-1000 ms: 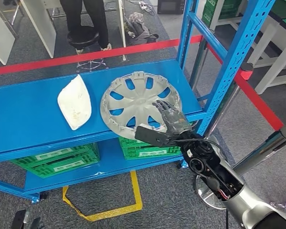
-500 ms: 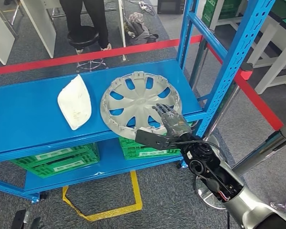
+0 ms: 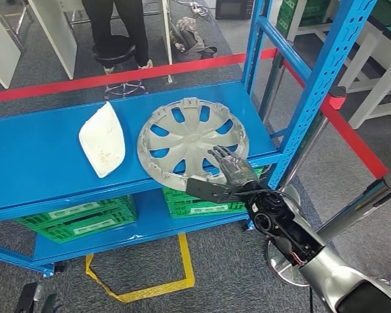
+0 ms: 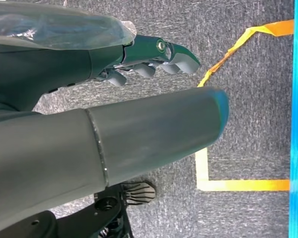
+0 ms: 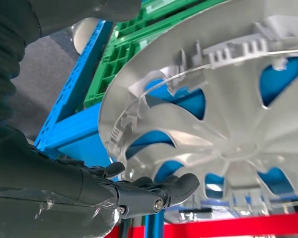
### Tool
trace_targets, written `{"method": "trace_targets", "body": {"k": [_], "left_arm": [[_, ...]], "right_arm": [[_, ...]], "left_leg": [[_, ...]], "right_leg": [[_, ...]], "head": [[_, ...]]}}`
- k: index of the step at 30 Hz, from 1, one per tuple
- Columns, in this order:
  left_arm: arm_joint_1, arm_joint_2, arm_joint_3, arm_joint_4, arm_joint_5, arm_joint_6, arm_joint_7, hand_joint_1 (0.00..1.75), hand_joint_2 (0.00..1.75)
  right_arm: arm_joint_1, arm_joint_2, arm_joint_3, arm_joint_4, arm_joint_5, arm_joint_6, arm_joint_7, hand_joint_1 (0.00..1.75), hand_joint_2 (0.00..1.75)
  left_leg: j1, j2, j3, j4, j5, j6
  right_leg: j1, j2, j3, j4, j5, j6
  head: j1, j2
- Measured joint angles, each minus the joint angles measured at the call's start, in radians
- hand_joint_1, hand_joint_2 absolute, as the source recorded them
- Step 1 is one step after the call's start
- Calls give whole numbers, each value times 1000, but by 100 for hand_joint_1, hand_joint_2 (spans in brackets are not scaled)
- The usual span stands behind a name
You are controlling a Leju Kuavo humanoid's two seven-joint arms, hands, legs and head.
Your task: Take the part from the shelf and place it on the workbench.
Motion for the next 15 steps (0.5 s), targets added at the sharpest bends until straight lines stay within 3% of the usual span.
{"method": "trace_targets", "body": {"k": [15], "left_arm": [[-14,-6,0,0,-14,-7,12,0,0]], "right_arm": [[-64,57,31,207,-1,-65,-40,0,175]], "left_leg": [[0,0,0,0,0,0]], "right_leg": [[0,0,0,0,0,0]], "head": [[0,0]]}}
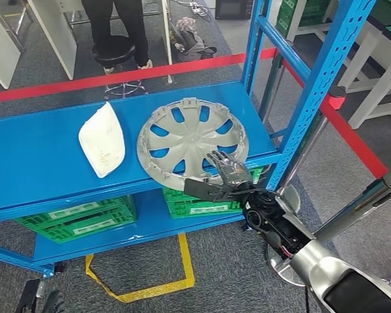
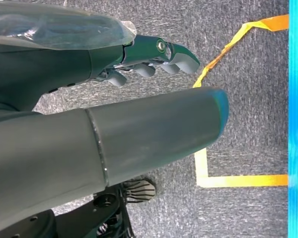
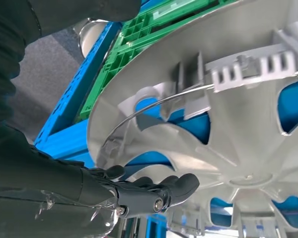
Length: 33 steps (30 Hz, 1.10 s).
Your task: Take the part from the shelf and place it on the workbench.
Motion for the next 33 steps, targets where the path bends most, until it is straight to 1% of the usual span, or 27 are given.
{"method": "trace_targets", "body": {"k": [9,18,27,33], "left_arm": [[-2,-2,0,0,-3,-3,2,0,0],[-6,-3,0,0,-14,-13,3,0,0],[-11,-3,0,0,-14,-15,13,0,0],[-11,-3,0,0,-14,-15,13,0,0]], "right_arm": [[-25,14,18,54,4,-14,-13,0,175],[-60,27,46,113,50,-33,-38,0,175],[-112,35,67,213,91,-69,-84,0,175],[-138,41,79,262,99,-77,-93,0,175]], "left_leg": [[0,0,1,0,0,0],[0,0,1,0,0,0],[0,0,1,0,0,0],[0,0,1,0,0,0]], "right_leg": [[0,0,1,0,0,0],[0,0,1,0,0,0],[0,0,1,0,0,0],[0,0,1,0,0,0]], "head": [[0,0],[0,0],[0,0],[0,0]]}}
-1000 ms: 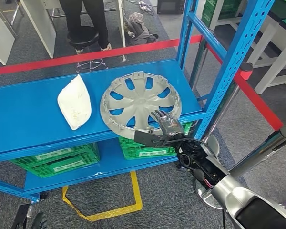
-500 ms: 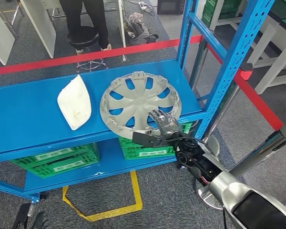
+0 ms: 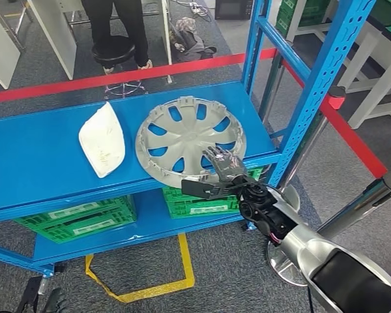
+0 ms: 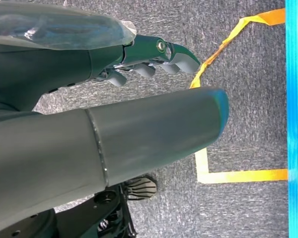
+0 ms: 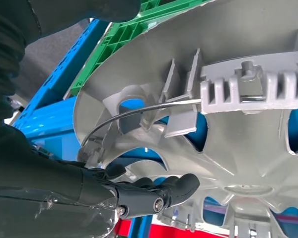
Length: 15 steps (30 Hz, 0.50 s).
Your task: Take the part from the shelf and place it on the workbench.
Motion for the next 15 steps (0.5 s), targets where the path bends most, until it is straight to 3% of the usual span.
{"method": "trace_targets", "body": {"k": [5,9,15], "left_arm": [[0,0,0,0,0,1,0,0,0],[0,0,0,0,1,3,-2,0,0],[1,0,0,0,5,8,-4,0,0]], "right_arm": [[-15,7,12,36,29,-19,-12,0,175],[-27,15,25,70,55,-50,-21,175,175],[-48,25,44,118,72,-83,-30,175,175]], "left_leg": [[0,0,0,0,0,0],[0,0,0,0,0,0],[0,0,0,0,0,0]], "right_leg": [[0,0,0,0,0,0],[0,0,0,0,0,0],[0,0,0,0,0,0]], "head": [[0,0],[0,0],[0,0]]}}
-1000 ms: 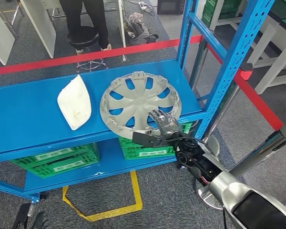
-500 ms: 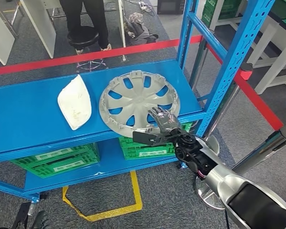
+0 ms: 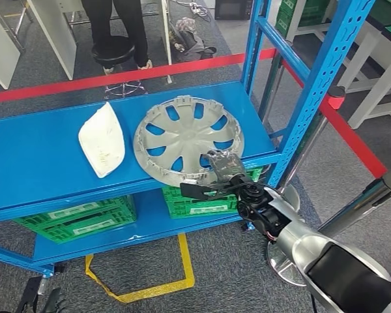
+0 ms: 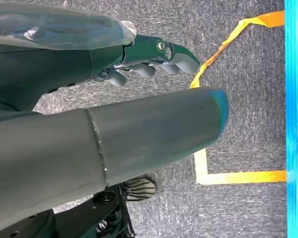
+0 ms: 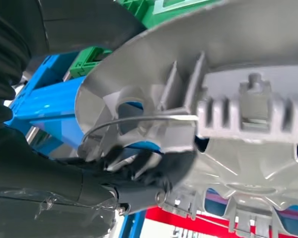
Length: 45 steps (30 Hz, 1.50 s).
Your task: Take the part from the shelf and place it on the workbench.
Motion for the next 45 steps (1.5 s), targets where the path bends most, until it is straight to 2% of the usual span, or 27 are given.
{"method": "trace_targets", "body": {"k": [10,26,32,38,41,45], "left_arm": [[12,2,0,0,13,4,-13,0,0],[20,4,0,0,19,4,-22,0,0],[29,10,0,0,27,4,-29,0,0],[35,14,0,0,34,-1,-60,0,0],[30,13,0,0,38,4,-87,0,0],[18,11,0,0,39,24,-99,0,0]], "right_arm": [[-44,10,25,33,13,-42,-7,175,175],[-79,5,30,-5,15,-43,16,175,175],[-98,-35,3,-128,-13,34,47,175,175],[-168,-95,-71,-257,-203,116,62,175,175],[-225,-116,-112,-288,-262,97,52,175,175],[-290,-131,-156,-305,-272,52,35,175,175]], "left_leg": [[0,0,0,0,0,0],[0,0,1,0,0,0],[0,0,1,0,0,0],[-1,0,1,1,0,0],[-1,0,1,1,0,0],[-1,0,1,1,0,0]], "right_leg": [[0,-1,0,0,0,0],[0,0,1,0,0,0],[0,0,1,0,0,0],[-1,0,1,0,0,0],[-1,0,1,0,0,0],[-1,0,1,0,0,0]], "head": [[0,0],[0,0],[0,0],[0,0],[0,0],[1,0]]}}
